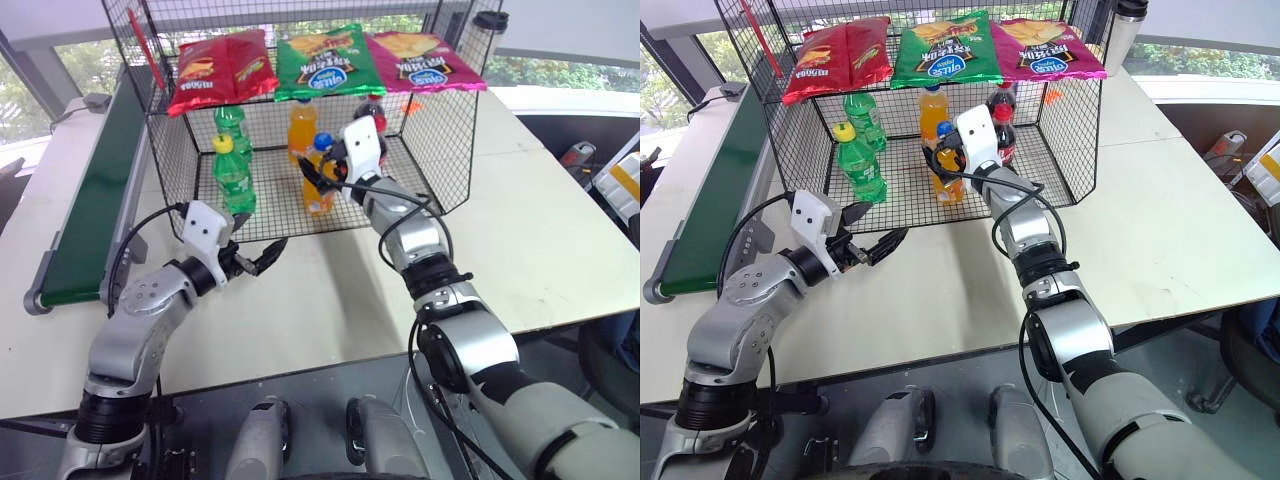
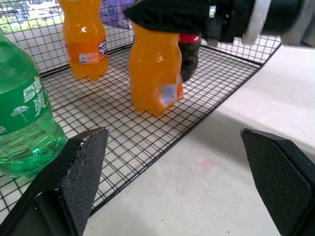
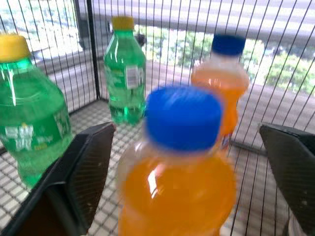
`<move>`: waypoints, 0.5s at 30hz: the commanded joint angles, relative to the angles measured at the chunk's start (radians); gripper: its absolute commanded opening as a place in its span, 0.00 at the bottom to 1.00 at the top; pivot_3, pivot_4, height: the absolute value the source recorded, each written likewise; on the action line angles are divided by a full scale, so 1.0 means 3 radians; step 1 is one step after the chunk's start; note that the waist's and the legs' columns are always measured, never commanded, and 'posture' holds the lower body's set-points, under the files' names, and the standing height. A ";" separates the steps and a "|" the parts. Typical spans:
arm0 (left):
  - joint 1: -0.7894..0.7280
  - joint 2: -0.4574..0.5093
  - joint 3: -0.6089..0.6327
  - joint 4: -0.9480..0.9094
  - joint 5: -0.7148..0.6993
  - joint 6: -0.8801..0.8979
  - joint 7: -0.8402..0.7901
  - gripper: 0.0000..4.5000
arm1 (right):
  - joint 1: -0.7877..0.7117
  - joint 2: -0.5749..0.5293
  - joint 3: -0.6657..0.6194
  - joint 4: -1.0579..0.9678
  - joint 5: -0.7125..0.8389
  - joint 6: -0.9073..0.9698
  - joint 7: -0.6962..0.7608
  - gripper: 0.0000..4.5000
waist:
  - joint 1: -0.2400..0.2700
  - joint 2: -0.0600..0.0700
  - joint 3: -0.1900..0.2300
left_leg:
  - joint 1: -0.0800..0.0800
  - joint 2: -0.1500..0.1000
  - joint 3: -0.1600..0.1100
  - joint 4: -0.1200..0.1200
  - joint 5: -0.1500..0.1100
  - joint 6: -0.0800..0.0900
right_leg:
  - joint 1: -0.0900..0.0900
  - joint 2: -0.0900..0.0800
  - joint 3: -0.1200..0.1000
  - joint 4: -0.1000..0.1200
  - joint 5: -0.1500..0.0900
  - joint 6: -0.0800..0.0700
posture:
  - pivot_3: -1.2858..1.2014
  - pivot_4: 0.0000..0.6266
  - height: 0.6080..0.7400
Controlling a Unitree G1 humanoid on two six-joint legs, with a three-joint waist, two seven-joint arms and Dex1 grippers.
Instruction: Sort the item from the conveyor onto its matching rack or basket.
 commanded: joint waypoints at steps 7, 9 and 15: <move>0.0009 0.0024 0.0025 -0.0047 0.0028 -0.0092 -0.0019 1.00 | 0.0045 0.0006 -0.0006 -0.0458 0.0013 0.0112 0.0132 1.00 | 0.0002 0.0000 0.0000 | 0.0000 0.0000 0.0000 0.0000 0.0000 0.0000 | 0.0000 0.0000 0.0003 0.0000 0.0000 0.0000 | 0.52 0.24 0.99; 0.0010 0.0015 0.0019 -0.0031 0.0035 -0.0106 -0.0018 1.00 | 0.0080 -0.0022 -0.0008 -0.0608 0.0016 0.0180 0.0159 1.00 | 0.0001 0.0000 0.0000 | 0.0000 0.0000 0.0000 0.0000 0.0000 0.0000 | 0.0000 -0.0001 0.0003 0.0000 0.0000 0.0000 | 0.52 0.24 0.99; 0.0005 -0.0020 -0.0018 0.0012 0.0057 -0.0131 -0.0010 1.00 | 0.0303 -0.0164 -0.0060 -0.1123 0.0030 0.0388 0.0153 1.00 | 0.0008 0.0000 0.0000 | 0.0000 0.0000 0.0000 0.0000 0.0000 0.0000 | 0.0000 -0.0002 0.0003 0.0000 0.0000 0.0000 | 0.52 0.24 0.99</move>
